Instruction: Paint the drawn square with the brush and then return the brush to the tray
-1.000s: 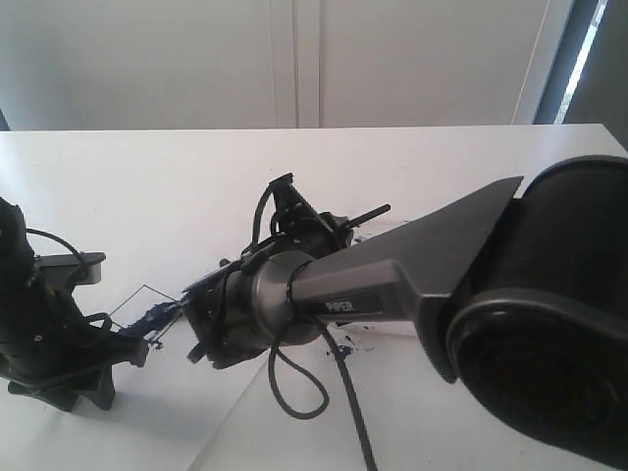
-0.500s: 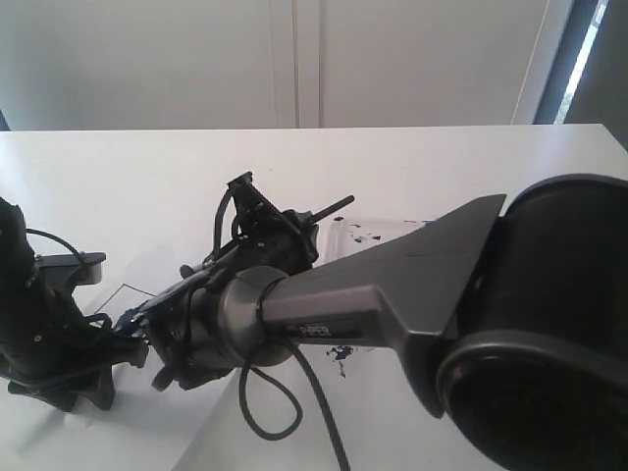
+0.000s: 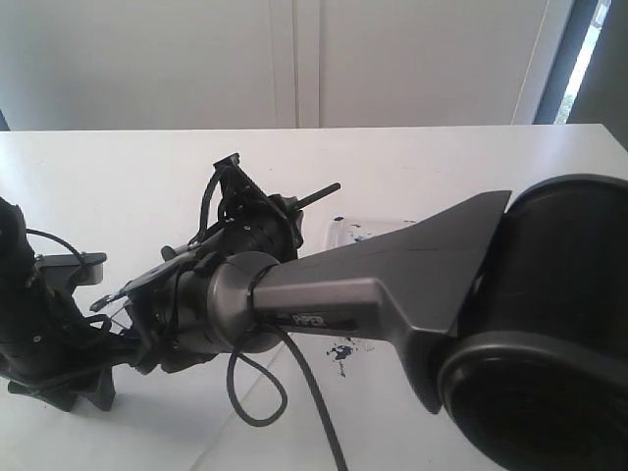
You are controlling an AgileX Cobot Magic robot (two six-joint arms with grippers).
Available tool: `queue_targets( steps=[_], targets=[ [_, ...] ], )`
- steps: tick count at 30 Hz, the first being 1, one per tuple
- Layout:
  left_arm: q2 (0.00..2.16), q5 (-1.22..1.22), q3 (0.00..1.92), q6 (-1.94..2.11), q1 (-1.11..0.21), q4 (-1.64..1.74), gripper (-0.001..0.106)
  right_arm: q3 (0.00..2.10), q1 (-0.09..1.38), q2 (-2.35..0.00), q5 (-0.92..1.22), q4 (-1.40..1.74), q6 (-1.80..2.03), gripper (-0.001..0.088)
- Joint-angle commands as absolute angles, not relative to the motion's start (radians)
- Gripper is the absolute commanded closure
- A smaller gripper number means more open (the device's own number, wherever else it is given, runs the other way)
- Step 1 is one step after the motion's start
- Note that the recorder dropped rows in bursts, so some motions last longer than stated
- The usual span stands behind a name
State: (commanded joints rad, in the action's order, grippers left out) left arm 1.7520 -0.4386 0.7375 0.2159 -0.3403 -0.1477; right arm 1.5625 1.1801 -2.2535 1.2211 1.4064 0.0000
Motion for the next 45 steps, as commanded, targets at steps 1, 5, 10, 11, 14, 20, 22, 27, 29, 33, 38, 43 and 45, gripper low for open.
queue_targets(
  steps=[1,5,10,11,14,20,22,27,29,33,38,43,45],
  targets=[
    [1.752,-0.439,0.738,0.216,-0.340,-0.148,0.057,1.563,1.180,-2.258,1.221,1.406,0.000,0.0868],
    [1.752,-0.440,0.738,0.209,-0.340,-0.149,0.057,1.563,1.180,-2.296,1.221,1.397,-0.012,0.0868],
    [1.752,-0.440,0.738,0.209,-0.340,-0.151,0.057,1.563,1.180,-2.330,1.221,1.397,-0.023,0.0868],
    [1.752,-0.440,0.738,0.209,-0.340,-0.151,0.057,1.563,1.180,-2.336,1.221,1.399,-0.023,0.0868],
    [1.752,-0.440,0.738,0.209,-0.340,-0.151,0.057,1.563,1.180,-2.346,1.221,1.399,-0.023,0.0868],
    [1.752,-0.442,0.738,0.209,-0.340,-0.151,0.057,1.563,1.154,-2.345,1.221,1.390,-0.023,0.0868],
    [1.752,-0.444,0.738,0.209,-0.340,-0.151,0.057,1.563,1.136,-2.345,1.221,1.378,-0.023,0.0868],
    [1.752,-0.442,0.738,0.209,-0.340,-0.151,0.057,1.563,1.095,-2.343,1.221,1.376,-0.023,0.0868],
    [1.752,-0.442,0.738,0.209,-0.340,-0.151,0.057,1.563,1.085,-2.340,1.221,1.376,-0.023,0.0868],
    [1.752,-0.444,0.738,0.207,-0.340,-0.151,0.057,1.563,1.077,-2.339,1.221,1.381,-0.023,0.0868],
    [1.752,-0.442,0.738,0.207,-0.340,-0.151,0.057,1.563,1.104,-2.331,1.221,1.384,-0.023,0.0868],
    [1.752,-0.444,0.738,0.207,-0.340,-0.151,0.057,1.563,1.158,-2.327,1.221,1.384,-0.023,0.0868],
    [1.752,-0.444,0.738,0.207,-0.340,-0.151,0.057,1.563,1.181,-2.327,1.221,1.384,-0.023,0.0868]
  ],
)
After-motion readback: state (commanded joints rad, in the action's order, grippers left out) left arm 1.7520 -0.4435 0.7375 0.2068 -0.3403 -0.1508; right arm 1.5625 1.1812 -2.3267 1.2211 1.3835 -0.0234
